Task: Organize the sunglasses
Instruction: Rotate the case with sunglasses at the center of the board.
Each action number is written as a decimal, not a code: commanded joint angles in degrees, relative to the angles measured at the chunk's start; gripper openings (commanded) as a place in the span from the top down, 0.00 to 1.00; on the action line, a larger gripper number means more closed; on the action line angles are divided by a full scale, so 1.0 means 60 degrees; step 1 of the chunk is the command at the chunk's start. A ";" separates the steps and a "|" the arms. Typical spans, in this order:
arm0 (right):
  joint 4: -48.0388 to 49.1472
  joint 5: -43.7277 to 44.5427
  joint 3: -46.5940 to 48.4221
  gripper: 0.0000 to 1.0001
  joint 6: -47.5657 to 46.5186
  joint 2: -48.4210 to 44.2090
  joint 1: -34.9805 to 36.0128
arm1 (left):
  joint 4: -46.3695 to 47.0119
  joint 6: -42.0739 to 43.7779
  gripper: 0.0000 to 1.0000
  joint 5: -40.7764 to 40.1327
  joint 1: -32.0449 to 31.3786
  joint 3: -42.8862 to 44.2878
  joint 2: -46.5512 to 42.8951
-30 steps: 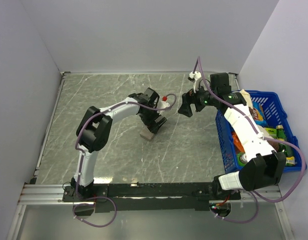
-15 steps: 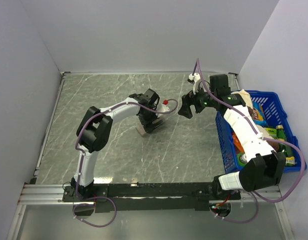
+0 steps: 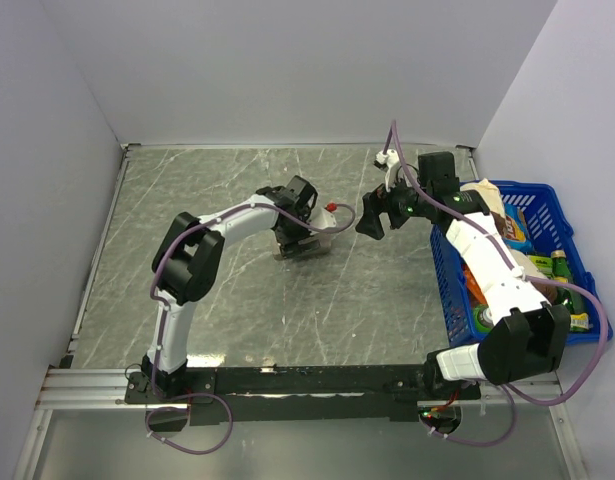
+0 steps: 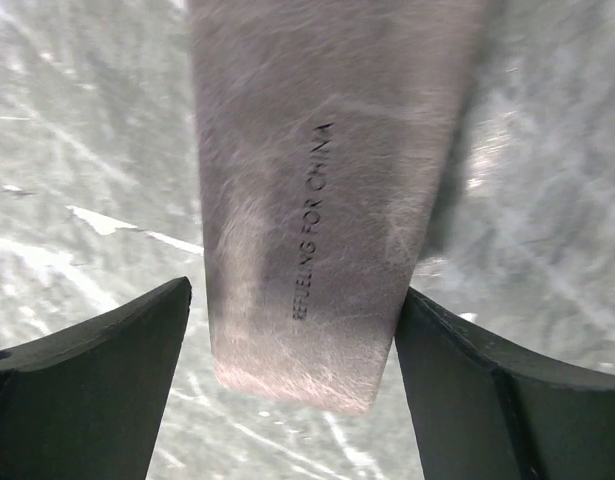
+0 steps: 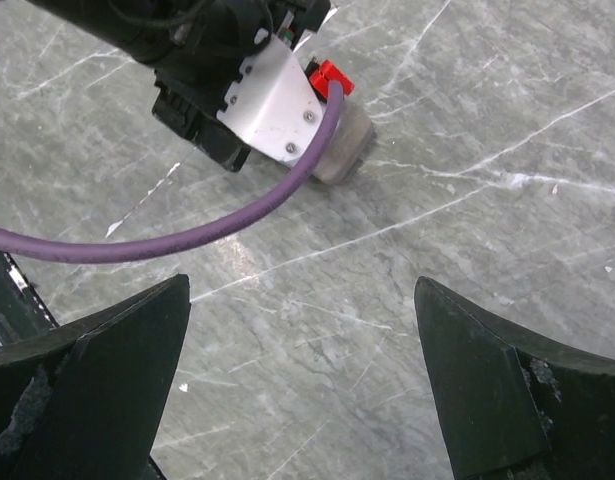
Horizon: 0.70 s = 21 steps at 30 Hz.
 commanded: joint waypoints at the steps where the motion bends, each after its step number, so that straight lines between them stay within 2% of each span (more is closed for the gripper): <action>1: 0.0397 -0.0034 -0.0077 0.00 -0.0118 -0.0541 0.0026 | 0.0585 0.0868 0.14 -0.0468 0.0261 -0.0029 -0.0130; 21: 0.0543 0.0127 -0.0194 0.00 -0.0103 -0.0570 0.0041 | 0.0747 0.1734 0.10 -0.0482 0.0804 0.0292 0.0046</action>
